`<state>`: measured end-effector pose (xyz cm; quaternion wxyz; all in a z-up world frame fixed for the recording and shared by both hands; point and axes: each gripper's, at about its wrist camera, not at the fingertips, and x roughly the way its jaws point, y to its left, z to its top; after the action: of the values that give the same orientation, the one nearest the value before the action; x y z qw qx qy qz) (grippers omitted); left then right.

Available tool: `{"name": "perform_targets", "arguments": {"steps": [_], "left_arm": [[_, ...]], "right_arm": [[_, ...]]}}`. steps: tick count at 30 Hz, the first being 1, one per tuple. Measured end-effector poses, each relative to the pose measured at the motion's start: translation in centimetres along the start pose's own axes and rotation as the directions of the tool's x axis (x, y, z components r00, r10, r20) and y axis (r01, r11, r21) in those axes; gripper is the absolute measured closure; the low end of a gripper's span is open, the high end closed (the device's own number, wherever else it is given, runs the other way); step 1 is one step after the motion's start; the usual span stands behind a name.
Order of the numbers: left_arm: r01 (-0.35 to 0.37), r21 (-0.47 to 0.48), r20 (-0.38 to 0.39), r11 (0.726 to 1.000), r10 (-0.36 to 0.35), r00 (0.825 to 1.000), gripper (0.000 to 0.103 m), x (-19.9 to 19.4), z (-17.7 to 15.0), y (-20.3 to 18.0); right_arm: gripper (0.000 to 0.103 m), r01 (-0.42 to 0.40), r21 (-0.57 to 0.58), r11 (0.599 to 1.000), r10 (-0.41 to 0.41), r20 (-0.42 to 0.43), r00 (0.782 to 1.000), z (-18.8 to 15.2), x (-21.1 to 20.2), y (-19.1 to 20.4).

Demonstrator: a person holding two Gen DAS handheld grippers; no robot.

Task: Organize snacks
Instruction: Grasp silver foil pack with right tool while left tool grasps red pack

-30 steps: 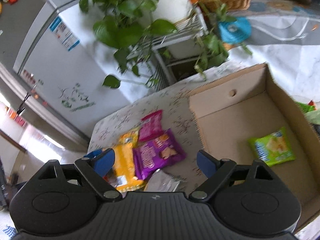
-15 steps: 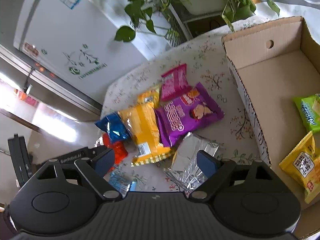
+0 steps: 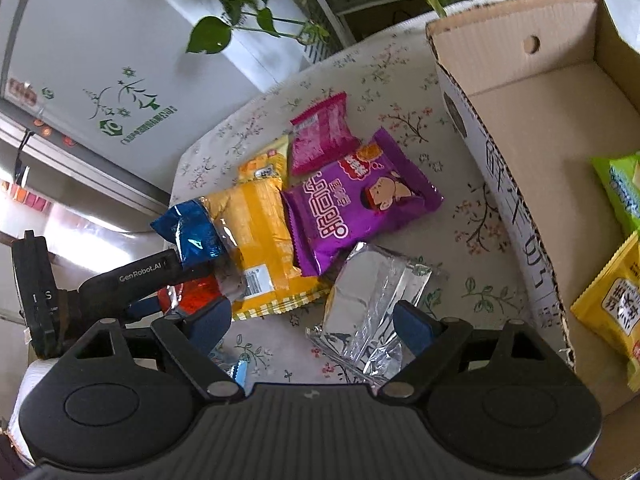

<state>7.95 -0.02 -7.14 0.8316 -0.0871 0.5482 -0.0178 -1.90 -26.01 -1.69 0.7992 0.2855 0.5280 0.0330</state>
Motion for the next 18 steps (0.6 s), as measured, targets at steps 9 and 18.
{"name": "perform_targets", "arguments": {"steps": [9, 18], "left_arm": [[-0.121, 0.135, 0.017, 0.983, 0.12, 0.993, 0.001, 1.3, -0.9, -2.0], [-0.109, 0.118, -0.007, 0.987, 0.111, 0.994, 0.0, 1.4, -0.8, -1.4]], "right_arm": [[0.01, 0.076, 0.033, 0.997, -0.076, 0.003, 0.997, 0.2, 1.3, 0.1], [0.01, 0.219, -0.002, 0.976, -0.219, 0.005, 0.976, -0.1, 3.7, 0.8]]}}
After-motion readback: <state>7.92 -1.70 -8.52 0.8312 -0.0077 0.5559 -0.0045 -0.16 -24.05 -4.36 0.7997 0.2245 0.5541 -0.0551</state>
